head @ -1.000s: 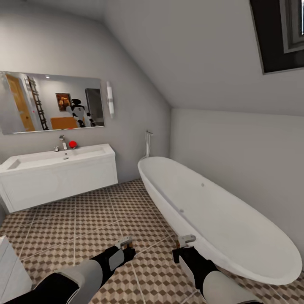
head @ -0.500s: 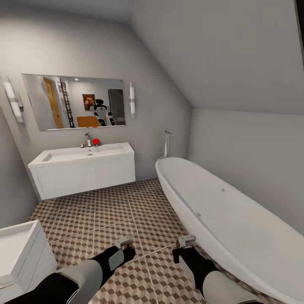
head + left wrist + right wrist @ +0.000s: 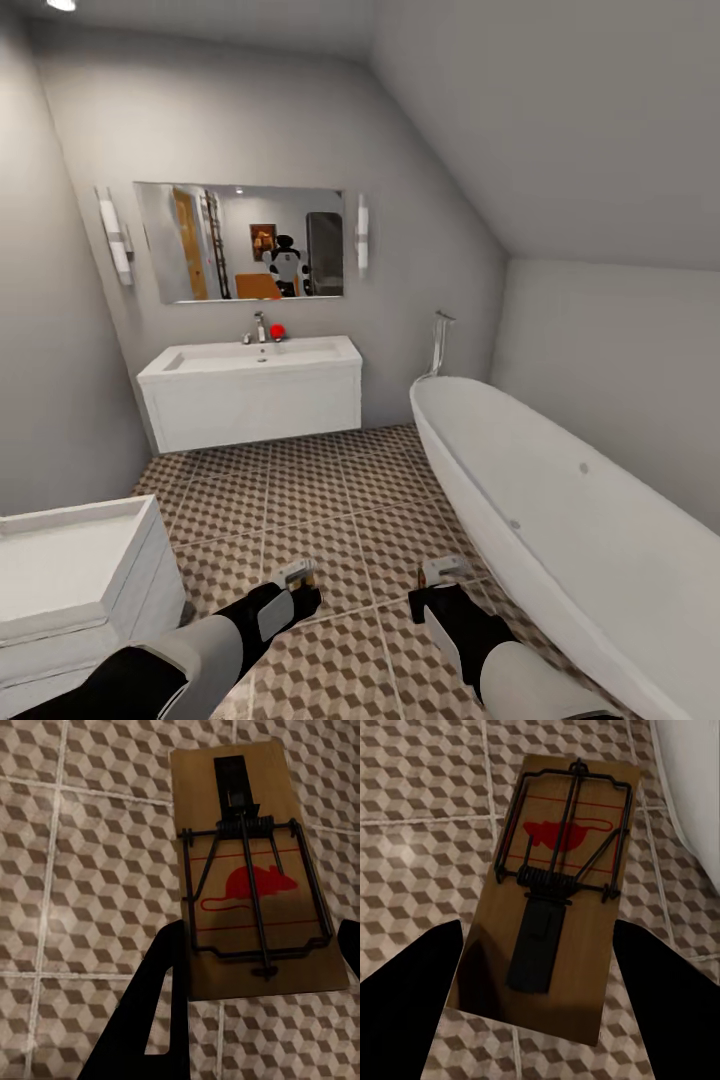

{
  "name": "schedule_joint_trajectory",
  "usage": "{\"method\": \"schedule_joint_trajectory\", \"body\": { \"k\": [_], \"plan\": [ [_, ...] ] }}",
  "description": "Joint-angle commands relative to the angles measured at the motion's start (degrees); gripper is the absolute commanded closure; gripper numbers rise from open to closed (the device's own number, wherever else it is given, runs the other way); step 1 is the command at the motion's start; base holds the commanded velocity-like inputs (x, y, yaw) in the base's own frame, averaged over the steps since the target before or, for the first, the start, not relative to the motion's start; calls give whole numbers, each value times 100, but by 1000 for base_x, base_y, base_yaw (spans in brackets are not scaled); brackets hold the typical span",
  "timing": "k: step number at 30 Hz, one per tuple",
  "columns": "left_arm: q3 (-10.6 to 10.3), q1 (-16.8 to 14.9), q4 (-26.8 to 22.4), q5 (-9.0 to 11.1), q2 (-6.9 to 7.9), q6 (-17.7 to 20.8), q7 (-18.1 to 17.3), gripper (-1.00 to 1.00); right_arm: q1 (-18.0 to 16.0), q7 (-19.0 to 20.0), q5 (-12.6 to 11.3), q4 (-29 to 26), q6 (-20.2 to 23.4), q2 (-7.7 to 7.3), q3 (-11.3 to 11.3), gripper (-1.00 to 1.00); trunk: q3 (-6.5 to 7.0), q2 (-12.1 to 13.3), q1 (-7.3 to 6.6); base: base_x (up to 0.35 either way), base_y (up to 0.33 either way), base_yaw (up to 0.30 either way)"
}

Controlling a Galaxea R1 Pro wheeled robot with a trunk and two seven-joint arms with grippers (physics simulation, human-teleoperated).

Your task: Take the four mousetraps from the cabinet in the bathroom and place them on the bathroom floor. Make sure all four end up on the same floor surface, and ensure that at least two of them are either under or directly next to the same bathroom sink.

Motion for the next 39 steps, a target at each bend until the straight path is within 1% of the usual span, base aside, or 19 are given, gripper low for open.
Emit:
{"method": "schedule_joint_trajectory", "body": {
  "k": [1, 17, 23, 28, 39],
  "plan": [
    [-50, -5, -4, 38, -2, 22, 25, 100, -2, -17, 42, -12, 53, 0, 27, 100, -8, -6, 1, 0, 0, 300],
    [-52, -5, -4, 39, -2, 31, 29, 100, -2, -4, 42, -12, 54, 0, 27, 100, -8, -6, 1, 0, 0, 290],
    [-50, -5, -4, 42, -2, 21, 26, 100, -2, 58, 37, -12, 54, 0, 25, 100, -8, -6, 1, 137, 0, 59],
    [-49, -5, -4, 45, -2, -131, 25, 100, -2, 23, 49, -12, 48, 0, 25, 100, -8, -6, 1, 310, 0, 3],
    [-52, -5, -3, 47, -2, -160, 25, 100, -2, 18, 51, -12, 46, 0, 25, 100, -8, -6, 1, 322, 0, 0]
  ]
}}
